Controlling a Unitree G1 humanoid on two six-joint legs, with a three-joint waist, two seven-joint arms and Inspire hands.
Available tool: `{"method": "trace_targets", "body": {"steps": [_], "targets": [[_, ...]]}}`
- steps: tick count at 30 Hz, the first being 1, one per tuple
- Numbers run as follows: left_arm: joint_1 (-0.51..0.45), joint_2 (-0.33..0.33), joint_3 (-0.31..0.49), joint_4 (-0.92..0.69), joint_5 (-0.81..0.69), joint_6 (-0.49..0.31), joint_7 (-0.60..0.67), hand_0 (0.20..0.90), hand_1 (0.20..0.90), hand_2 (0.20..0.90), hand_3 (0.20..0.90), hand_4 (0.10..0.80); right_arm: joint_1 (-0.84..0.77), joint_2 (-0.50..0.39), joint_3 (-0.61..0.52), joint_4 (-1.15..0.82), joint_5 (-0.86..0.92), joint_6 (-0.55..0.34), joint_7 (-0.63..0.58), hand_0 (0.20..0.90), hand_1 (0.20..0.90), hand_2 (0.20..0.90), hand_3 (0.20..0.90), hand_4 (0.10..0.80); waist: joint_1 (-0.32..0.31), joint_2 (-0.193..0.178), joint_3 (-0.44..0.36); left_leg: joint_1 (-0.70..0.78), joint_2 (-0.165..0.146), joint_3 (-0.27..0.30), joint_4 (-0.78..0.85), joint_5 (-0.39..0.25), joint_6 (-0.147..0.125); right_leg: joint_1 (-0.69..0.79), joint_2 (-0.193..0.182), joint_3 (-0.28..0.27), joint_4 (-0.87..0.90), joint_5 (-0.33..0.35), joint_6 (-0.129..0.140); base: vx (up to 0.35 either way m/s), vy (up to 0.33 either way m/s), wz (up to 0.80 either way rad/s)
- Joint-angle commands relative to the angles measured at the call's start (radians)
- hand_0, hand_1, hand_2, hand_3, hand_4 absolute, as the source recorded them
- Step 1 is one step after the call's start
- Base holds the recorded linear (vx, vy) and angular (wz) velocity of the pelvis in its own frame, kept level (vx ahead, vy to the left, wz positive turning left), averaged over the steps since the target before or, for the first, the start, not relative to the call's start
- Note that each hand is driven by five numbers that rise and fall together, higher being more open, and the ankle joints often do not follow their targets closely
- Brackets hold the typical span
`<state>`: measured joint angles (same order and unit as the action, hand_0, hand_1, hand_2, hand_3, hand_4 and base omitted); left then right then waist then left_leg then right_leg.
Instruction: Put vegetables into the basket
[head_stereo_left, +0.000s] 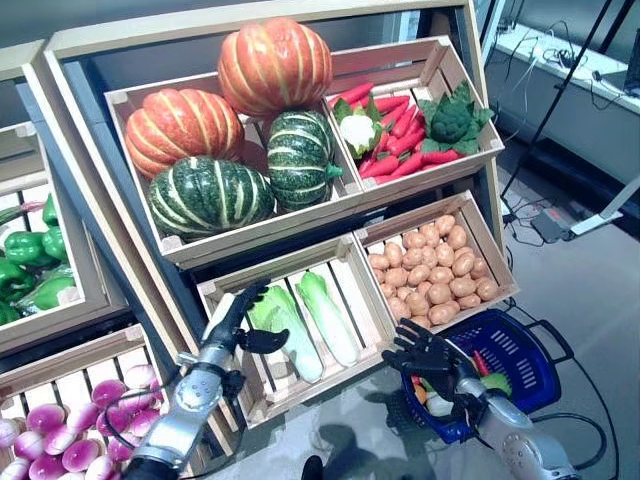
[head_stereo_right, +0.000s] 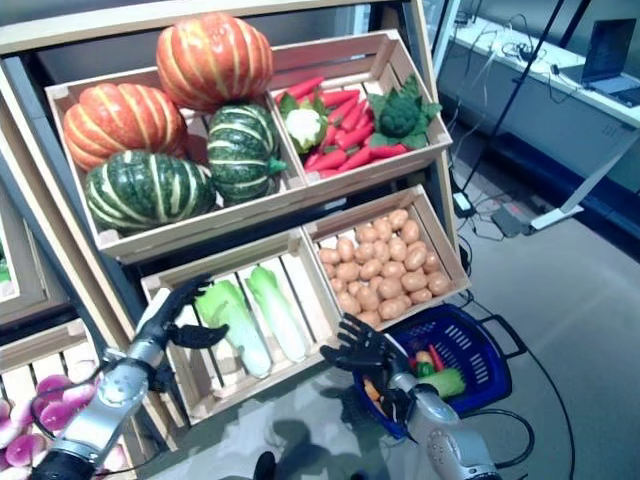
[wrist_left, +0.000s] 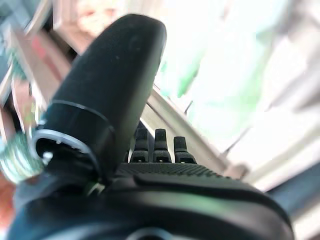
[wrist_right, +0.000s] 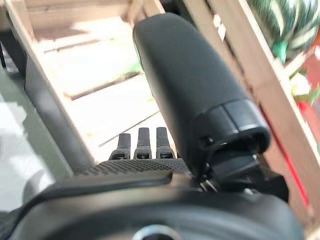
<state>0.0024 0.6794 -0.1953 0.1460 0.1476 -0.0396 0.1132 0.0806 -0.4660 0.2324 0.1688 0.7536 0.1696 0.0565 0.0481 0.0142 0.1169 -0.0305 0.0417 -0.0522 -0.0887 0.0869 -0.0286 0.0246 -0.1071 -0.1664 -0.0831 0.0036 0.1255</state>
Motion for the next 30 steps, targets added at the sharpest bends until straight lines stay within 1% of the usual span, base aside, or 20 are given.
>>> {"method": "trace_targets", "body": {"steps": [1,4,6,7,8,10,12,13,14,15,16,18,19,21,22,23,26,30], "targets": [[-0.229,0.158,-0.006,-0.067,0.234,-0.106,0.1,0.9,0.9,0.9,0.9,0.8,-0.116,-0.073,-0.04,-0.045,0.053,-0.151,0.001,0.9,0.9,0.9,0.9,0.8,-0.024,-0.003,0.084,-0.024,-0.023,0.02,0.031,-0.065,0.009,-0.101,-0.049,0.018,0.141,-0.027,-0.01,-0.271,0.048,0.02],[-0.325,0.269,-0.076,-0.05,0.36,-0.084,0.131,0.9,0.9,0.9,0.9,0.8,-0.164,-0.134,-0.031,-0.013,0.096,-0.174,0.027,0.9,0.9,0.9,0.9,0.8,-0.042,0.009,0.16,-0.094,-0.024,0.024,0.1,-0.062,0.0,-0.167,-0.04,0.034,0.207,-0.041,-0.023,-0.237,0.03,-0.06],[-0.364,0.323,-0.115,-0.038,0.405,-0.083,0.147,0.9,0.9,0.9,0.9,0.8,-0.179,-0.162,-0.029,0.0,0.119,-0.186,0.04,0.9,0.9,0.9,0.9,0.8,-0.051,0.014,0.197,-0.128,-0.025,0.022,0.145,-0.061,-0.006,-0.196,-0.036,0.042,0.244,-0.046,-0.029,-0.143,0.009,-0.08],[-0.381,0.343,-0.135,-0.034,0.452,-0.083,0.153,0.9,0.9,0.9,0.9,0.8,-0.183,-0.171,-0.028,0.005,0.128,-0.19,0.046,0.9,0.9,0.9,0.9,0.8,-0.054,0.015,0.211,-0.144,-0.025,0.022,0.165,-0.062,-0.007,-0.211,-0.036,0.045,0.26,-0.05,-0.032,-0.132,-0.006,-0.06],[-0.405,0.378,-0.173,-0.033,0.499,-0.073,0.168,0.9,0.9,0.9,0.9,0.8,-0.189,-0.187,-0.025,0.002,0.142,-0.199,0.048,0.9,0.9,0.9,0.9,0.8,-0.059,0.014,0.236,-0.173,-0.027,0.017,0.194,-0.061,-0.011,-0.23,-0.033,0.049,0.28,-0.055,-0.037,-0.139,-0.02,-0.08],[-0.443,0.413,-0.216,-0.022,0.575,-0.071,0.194,0.9,0.9,0.9,0.9,0.8,-0.199,-0.205,-0.021,0.002,0.158,-0.209,0.055,0.9,0.9,0.9,0.9,0.8,-0.066,0.011,0.266,-0.207,-0.026,0.021,0.225,-0.061,-0.016,-0.253,-0.031,0.05,0.298,-0.057,-0.042,-0.145,-0.033,-0.04],[-0.507,0.436,-0.28,0.017,0.686,-0.061,0.245,0.9,0.9,0.9,0.9,0.8,-0.22,-0.218,-0.014,0.006,0.171,-0.221,0.059,0.9,0.9,0.9,0.9,0.8,-0.072,0.007,0.302,-0.254,-0.025,0.024,0.263,-0.062,-0.021,-0.29,-0.029,0.053,0.331,-0.064,-0.049,-0.152,-0.022,0.01],[-0.525,0.445,-0.294,0.027,0.711,-0.058,0.254,0.9,0.9,0.9,0.9,0.8,-0.229,-0.221,-0.01,0.009,0.174,-0.225,0.06,0.9,0.9,0.9,0.9,0.8,-0.074,0.006,0.311,-0.265,-0.025,0.027,0.271,-0.062,-0.021,-0.301,-0.028,0.053,0.339,-0.065,-0.051,-0.157,-0.008,-0.05],[-0.569,0.458,-0.328,0.052,0.733,-0.041,0.285,0.9,0.9,0.9,0.9,0.8,-0.247,-0.225,-0.003,0.016,0.178,-0.234,0.061,0.9,0.9,0.9,0.9,0.8,-0.078,0.004,0.326,-0.291,-0.027,0.032,0.291,-0.064,-0.021,-0.328,-0.026,0.055,0.357,-0.067,-0.054,-0.153,-0.005,-0.16],[-0.599,0.461,-0.348,0.074,0.729,-0.037,0.302,0.9,0.9,0.9,0.9,0.8,-0.26,-0.225,0.0,0.018,0.18,-0.238,0.059,0.9,0.9,0.9,0.9,0.8,-0.082,0.001,0.338,-0.309,-0.028,0.033,0.306,-0.065,-0.022,-0.347,-0.024,0.057,0.372,-0.069,-0.056,-0.19,-0.003,-0.16],[-0.628,0.452,-0.363,0.106,0.745,-0.025,0.338,0.9,0.9,0.9,0.9,0.8,-0.273,-0.222,-0.001,0.02,0.188,-0.245,0.055,0.9,0.9,0.9,0.9,0.8,-0.086,-0.002,0.355,-0.337,-0.029,0.036,0.328,-0.066,-0.024,-0.372,-0.021,0.06,0.391,-0.071,-0.06,-0.14,0.001,-0.08],[-0.654,0.442,-0.377,0.139,0.773,-0.011,0.387,0.9,0.9,0.9,0.9,0.8,-0.285,-0.211,-0.009,0.017,0.191,-0.242,0.046,0.9,0.9,0.9,0.9,0.8,-0.088,-0.005,0.371,-0.369,-0.032,0.033,0.355,-0.067,-0.023,-0.402,-0.019,0.064,0.418,-0.075,-0.063,-0.128,0.004,0.02],[-0.661,0.439,-0.376,0.153,0.783,0.004,0.419,0.9,0.9,0.9,0.9,0.8,-0.29,-0.205,-0.012,0.015,0.187,-0.246,0.043,0.9,0.9,0.9,0.9,0.8,-0.089,-0.008,0.382,-0.383,-0.032,0.036,0.365,-0.068,-0.023,-0.412,-0.018,0.064,0.426,-0.076,-0.065,-0.173,-0.003,0.04],[-0.705,0.429,-0.392,0.205,0.801,0.037,0.485,0.9,0.9,0.9,0.9,0.8,-0.318,-0.199,-0.012,0.013,0.183,-0.255,0.037,0.9,0.9,0.9,0.9,0.8,-0.094,-0.015,0.403,-0.434,-0.033,0.042,0.398,-0.072,-0.021,-0.459,-0.011,0.068,0.459,-0.084,-0.073,-0.186,-0.005,0.04],[-0.717,0.413,-0.391,0.249,0.812,0.045,0.53,0.9,0.9,0.9,0.9,0.8,-0.327,-0.191,-0.01,0.017,0.186,-0.263,0.036,0.9,0.9,0.9,0.9,0.8,-0.095,-0.019,0.403,-0.468,-0.033,0.045,0.422,-0.073,-0.021,-0.495,-0.011,0.069,0.483,-0.086,-0.075,-0.141,-0.006,0.04],[-0.724,0.404,-0.387,0.271,0.815,0.046,0.544,0.9,0.9,0.9,0.9,0.8,-0.33,-0.187,-0.012,0.016,0.187,-0.262,0.032,0.9,0.9,0.9,0.9,0.8,-0.095,-0.022,0.403,-0.483,-0.033,0.046,0.435,-0.076,-0.02,-0.51,-0.011,0.068,0.495,-0.088,-0.076,-0.101,-0.01,0.05],[-0.75,0.387,-0.392,0.315,0.833,0.054,0.546,0.9,0.9,0.9,0.9,0.8,-0.342,-0.168,-0.018,0.021,0.176,-0.269,0.021,0.9,0.9,0.9,0.9,0.8,-0.096,-0.025,0.403,-0.526,-0.036,0.044,0.456,-0.079,-0.016,-0.557,-0.008,0.071,0.525,-0.095,-0.081,-0.082,0.002,0.01],[-0.774,0.382,-0.419,0.35,0.868,0.055,0.469,0.9,0.9,0.9,0.9,0.8,-0.371,-0.159,-0.016,0.015,0.159,-0.272,-0.002,0.9,0.9,0.9,0.9,0.8,-0.099,-0.026,0.403,-0.576,-0.039,0.046,0.486,-0.084,-0.016,-0.603,-0.004,0.073,0.55,-0.098,-0.085,-0.067,0.001,-0.01]]}}
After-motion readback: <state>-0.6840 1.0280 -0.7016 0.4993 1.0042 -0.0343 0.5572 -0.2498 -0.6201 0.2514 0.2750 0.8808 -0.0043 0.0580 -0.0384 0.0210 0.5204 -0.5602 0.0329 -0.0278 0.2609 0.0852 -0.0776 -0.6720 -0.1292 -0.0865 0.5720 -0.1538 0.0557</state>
